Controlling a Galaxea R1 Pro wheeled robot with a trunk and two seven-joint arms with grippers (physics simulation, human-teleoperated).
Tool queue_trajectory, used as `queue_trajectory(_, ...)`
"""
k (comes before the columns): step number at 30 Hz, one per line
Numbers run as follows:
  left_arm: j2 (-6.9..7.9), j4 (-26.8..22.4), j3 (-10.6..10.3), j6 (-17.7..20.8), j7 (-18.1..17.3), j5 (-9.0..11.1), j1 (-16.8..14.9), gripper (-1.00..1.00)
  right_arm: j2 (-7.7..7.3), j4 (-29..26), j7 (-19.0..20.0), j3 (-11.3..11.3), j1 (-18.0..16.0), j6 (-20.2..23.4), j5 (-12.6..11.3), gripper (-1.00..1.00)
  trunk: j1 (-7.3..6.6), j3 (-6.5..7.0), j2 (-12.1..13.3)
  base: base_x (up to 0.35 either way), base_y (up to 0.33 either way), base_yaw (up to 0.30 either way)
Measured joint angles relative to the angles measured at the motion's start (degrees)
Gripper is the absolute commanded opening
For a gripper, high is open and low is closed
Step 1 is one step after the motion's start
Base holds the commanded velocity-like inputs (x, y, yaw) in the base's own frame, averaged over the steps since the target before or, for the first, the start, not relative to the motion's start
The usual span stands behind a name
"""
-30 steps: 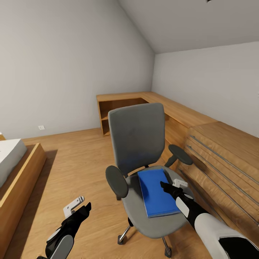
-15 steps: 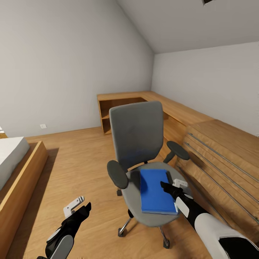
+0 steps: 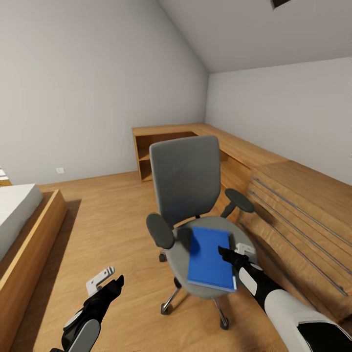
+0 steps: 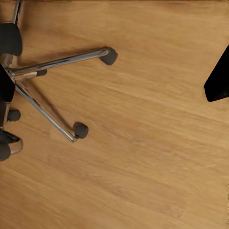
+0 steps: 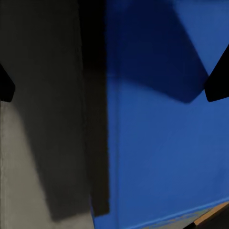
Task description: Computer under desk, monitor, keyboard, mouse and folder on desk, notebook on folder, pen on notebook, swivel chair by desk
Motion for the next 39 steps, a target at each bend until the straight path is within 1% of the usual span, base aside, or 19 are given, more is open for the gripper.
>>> queue_trajectory(7,0.0,0.01,0.0,0.0,0.01,0.0,0.0,1.0,-0.06,0.19,0.01,0.01,-0.01,0.01,0.0,1.0,-0.01,0.0,0.0,-0.178,0.0,0.0)
queue_trajectory(16,0.0,-0.01,0.0,0.0,0.01,0.0,0.02,1.0,-0.06,0.21,-0.05,0.03,0.0,0.0,-0.01,1.0,-0.03,0.0,0.0,-0.015,0.0,0.0)
queue_trajectory(25,0.0,-0.02,-0.01,0.08,-0.06,0.06,0.0,1.0,0.0,-0.05,-1.06,0.34,0.01,0.0,-0.1,1.0,-0.03,0.0,0.0,0.0,0.0,0.0)
queue_trajectory(39,-0.08,-0.01,-0.08,0.09,0.0,-0.01,0.01,1.0,-0.06,0.53,-1.3,0.29,0.04,-0.02,-0.1,1.0,-3.09,2.5,5.6,0.0,0.0,0.0)
